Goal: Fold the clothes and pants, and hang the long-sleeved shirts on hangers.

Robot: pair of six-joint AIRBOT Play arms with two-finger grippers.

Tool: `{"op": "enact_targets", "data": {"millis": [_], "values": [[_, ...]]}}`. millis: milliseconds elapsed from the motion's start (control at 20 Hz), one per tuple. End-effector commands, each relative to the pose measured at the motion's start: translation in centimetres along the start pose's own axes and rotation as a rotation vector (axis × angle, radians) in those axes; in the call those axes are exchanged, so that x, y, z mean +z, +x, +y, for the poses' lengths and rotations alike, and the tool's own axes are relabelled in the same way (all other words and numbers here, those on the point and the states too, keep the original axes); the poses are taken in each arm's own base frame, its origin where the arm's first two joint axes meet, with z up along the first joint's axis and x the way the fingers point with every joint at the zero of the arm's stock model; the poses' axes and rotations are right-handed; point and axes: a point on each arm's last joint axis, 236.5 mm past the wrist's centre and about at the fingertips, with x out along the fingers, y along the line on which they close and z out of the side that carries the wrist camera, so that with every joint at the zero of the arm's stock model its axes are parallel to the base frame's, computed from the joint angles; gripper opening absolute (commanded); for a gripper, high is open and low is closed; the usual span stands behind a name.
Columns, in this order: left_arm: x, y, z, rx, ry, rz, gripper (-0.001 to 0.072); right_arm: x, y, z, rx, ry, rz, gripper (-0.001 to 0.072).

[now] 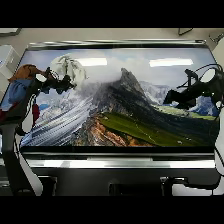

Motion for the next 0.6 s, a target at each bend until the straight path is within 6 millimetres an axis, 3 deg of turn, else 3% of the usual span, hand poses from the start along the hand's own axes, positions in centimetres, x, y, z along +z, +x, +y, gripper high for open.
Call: {"op": "enact_targets", "data": {"millis": [0,100,200,300,400,450,550], "values": [[0.2,-1.6,-4.2,-0.093,0.077,-0.022,0.0020,-1.1,0.0,0.0,0.000,-0.013,0.046,0.0674],[0.7,-5.1,-8.6,-0.126,0.240,-0.082,0.0018,-1.1,-0.1,0.1,0.001,-0.025,0.046,0.0670],[0.1,-10.5,-14.9,-0.168,0.456,-0.158,0.0018,-1.0,-0.5,0.2,0.001,-0.031,0.034,0.0602],[-3.0,-17.0,-22.3,-0.212,0.693,-0.226,0.0018,-0.5,-1.9,0.6,0.003,-0.056,-0.017,0.0558],[-9.0,-22.2,-28.3,-0.255,0.875,-0.235,0.0018,0.8,-5.2,1.5,0.003,-0.103,-0.124,0.0559],[-13.2,-24.1,-30.9,-0.289,0.949,-0.219,0.0019,1.9,-7.4,2.0,-0.001,-0.125,-0.208,0.0560],[-22.7,-25.2,-34.9,-0.392,1.061,-0.136,0.0019,4.3,-13.8,2.9,-0.029,-0.161,-0.440,0.0562]]}}
